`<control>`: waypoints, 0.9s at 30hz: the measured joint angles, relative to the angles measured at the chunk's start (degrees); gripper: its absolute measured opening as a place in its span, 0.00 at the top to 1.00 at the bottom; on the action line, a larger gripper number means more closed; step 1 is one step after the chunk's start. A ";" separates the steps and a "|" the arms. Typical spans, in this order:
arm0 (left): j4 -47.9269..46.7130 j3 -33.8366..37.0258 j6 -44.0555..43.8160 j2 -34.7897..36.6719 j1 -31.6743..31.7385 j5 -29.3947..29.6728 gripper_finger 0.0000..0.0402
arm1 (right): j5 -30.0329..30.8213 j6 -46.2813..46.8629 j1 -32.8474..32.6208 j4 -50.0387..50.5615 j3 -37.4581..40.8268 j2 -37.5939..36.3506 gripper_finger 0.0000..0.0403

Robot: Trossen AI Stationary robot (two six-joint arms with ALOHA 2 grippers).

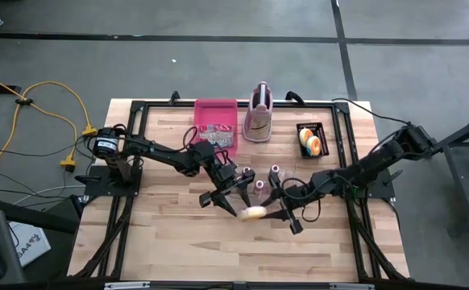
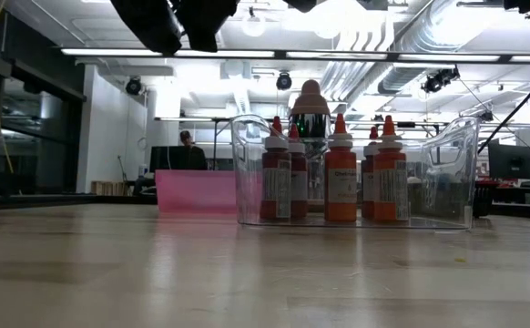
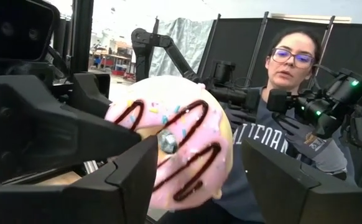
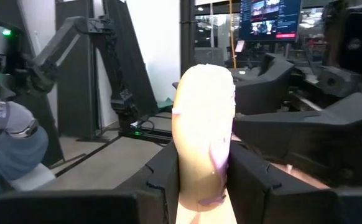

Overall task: Pick & Place Food Item
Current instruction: Put the pink donut into the black bin

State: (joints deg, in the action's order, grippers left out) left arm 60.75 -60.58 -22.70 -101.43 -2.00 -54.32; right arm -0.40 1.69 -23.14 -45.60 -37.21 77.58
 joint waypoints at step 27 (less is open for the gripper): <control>0.00 0.00 -0.48 -0.02 0.00 -0.21 0.43 | 54.29 16.79 -11.29 67.87 0.02 -28.06 0.75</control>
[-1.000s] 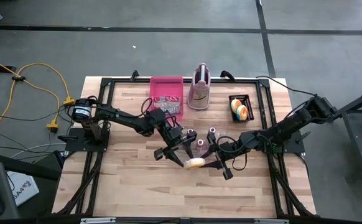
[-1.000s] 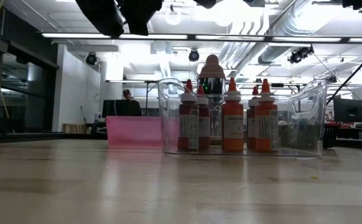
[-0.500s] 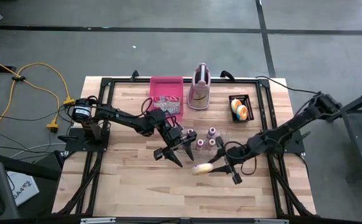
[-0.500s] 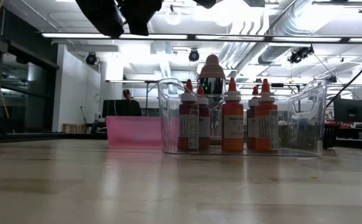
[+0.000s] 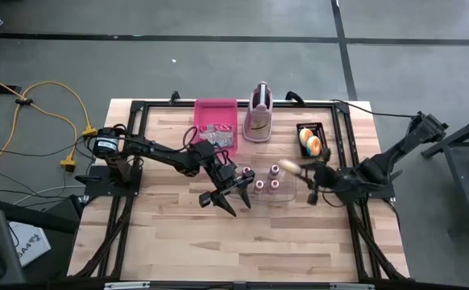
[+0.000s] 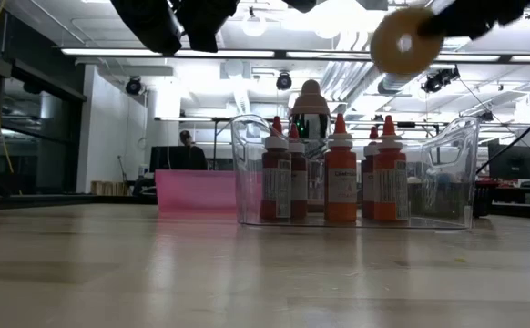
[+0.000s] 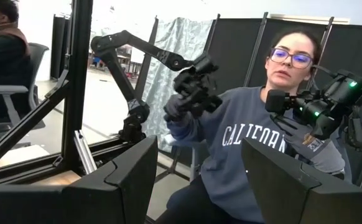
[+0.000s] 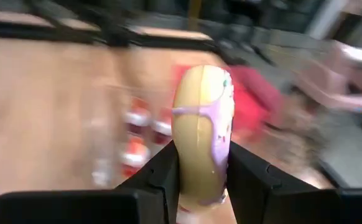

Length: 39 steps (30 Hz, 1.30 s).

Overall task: Pick & Place Food Item
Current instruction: Put the pink donut into the black bin

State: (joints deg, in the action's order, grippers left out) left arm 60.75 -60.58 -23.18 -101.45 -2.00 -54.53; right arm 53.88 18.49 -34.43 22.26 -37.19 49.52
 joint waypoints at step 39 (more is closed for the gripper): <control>-0.06 0.00 -0.12 -0.02 0.48 -0.27 0.43 | -9.07 3.89 57.10 19.28 0.00 22.07 0.75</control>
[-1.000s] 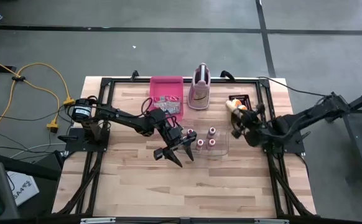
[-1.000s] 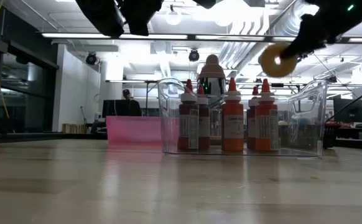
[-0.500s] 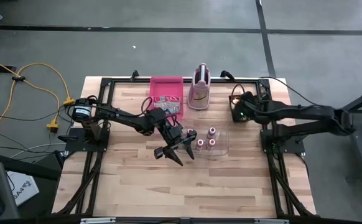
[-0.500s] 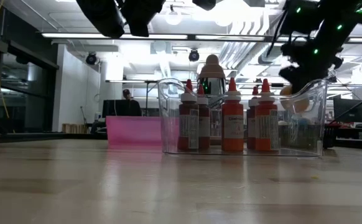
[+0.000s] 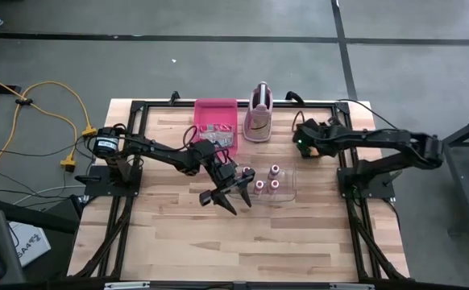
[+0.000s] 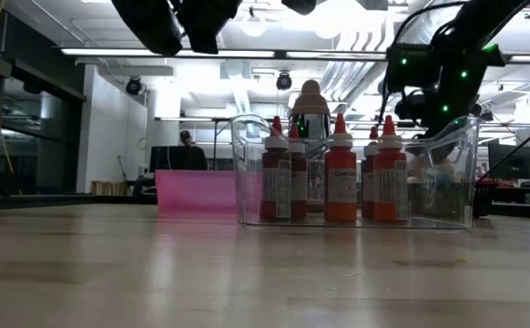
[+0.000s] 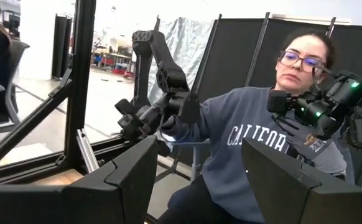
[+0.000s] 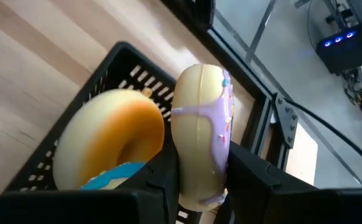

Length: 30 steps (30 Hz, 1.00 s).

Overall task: Pick & Place Food Item
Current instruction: Put the pink donut into the black bin

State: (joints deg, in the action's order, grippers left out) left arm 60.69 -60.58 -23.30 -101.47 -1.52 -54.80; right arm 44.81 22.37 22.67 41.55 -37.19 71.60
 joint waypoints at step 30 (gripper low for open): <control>0.00 0.00 -0.76 0.00 0.00 -0.95 0.43 | -3.35 -1.68 -0.04 0.10 0.00 4.06 0.57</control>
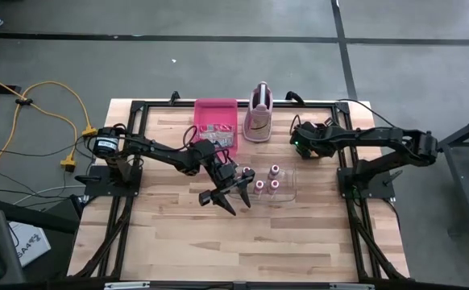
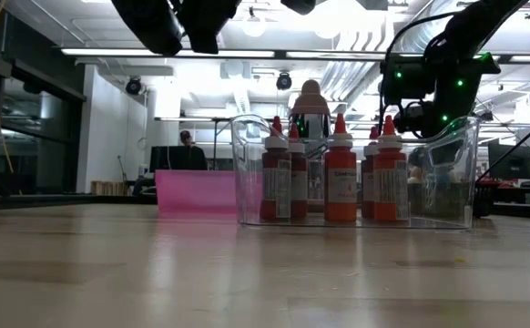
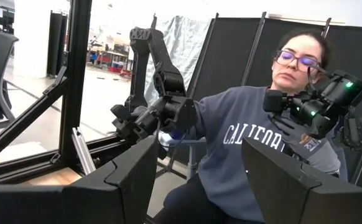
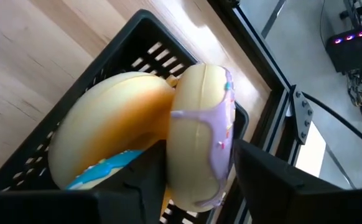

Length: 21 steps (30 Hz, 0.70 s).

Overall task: Pick & Place Food Item
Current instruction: Put the pink donut into the black bin, then return to Home Position

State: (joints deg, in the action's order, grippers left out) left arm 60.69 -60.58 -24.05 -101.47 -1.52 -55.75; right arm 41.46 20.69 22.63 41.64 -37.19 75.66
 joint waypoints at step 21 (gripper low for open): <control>0.00 0.00 0.04 0.00 0.00 0.00 0.43 | -8.17 -1.51 -0.02 0.14 0.00 -11.69 0.55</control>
State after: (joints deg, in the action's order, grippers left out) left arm 60.69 -60.58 -24.02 -101.47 -1.52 -55.75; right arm 33.29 19.18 22.61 41.78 -37.19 63.96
